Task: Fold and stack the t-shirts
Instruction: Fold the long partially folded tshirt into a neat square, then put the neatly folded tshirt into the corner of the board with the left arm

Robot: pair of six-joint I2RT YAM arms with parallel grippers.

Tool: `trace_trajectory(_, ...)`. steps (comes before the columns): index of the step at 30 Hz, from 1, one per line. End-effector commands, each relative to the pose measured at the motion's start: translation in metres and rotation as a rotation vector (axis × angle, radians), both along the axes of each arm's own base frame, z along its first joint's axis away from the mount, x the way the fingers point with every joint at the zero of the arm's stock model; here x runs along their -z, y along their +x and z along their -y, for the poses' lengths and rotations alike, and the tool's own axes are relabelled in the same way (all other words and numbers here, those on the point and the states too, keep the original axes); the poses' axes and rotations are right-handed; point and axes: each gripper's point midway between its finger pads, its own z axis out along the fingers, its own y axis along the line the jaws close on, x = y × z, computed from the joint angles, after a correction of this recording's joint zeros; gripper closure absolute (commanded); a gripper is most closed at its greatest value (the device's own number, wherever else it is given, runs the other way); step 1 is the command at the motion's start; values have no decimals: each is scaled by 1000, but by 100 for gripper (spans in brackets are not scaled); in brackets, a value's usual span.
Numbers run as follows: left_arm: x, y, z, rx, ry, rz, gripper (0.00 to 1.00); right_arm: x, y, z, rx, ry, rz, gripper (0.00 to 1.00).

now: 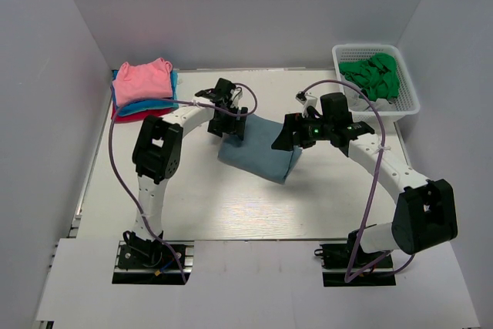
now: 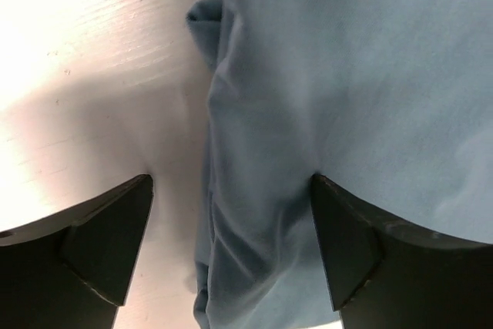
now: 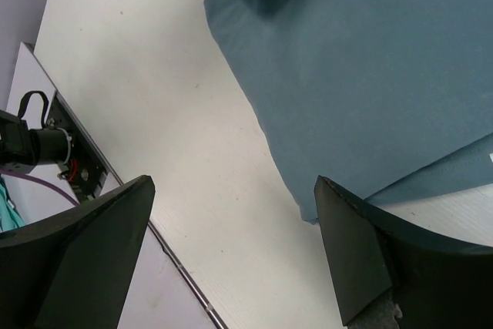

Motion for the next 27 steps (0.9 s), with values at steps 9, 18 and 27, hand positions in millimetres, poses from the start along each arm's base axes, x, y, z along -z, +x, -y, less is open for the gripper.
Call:
trace_trajectory(9, 89, -65, 10, 68, 43, -222, 43, 8, 10, 11, 103, -41, -17, 10)
trace_trajectory(18, 82, -52, 6, 41, 73, -166, 100, 7, 14, 30, 183, -92, 34, 10)
trace_trajectory(27, -19, 18, -22, -51, 172, 132, 100, 13, 13, 52, 285, -150, 49, 10)
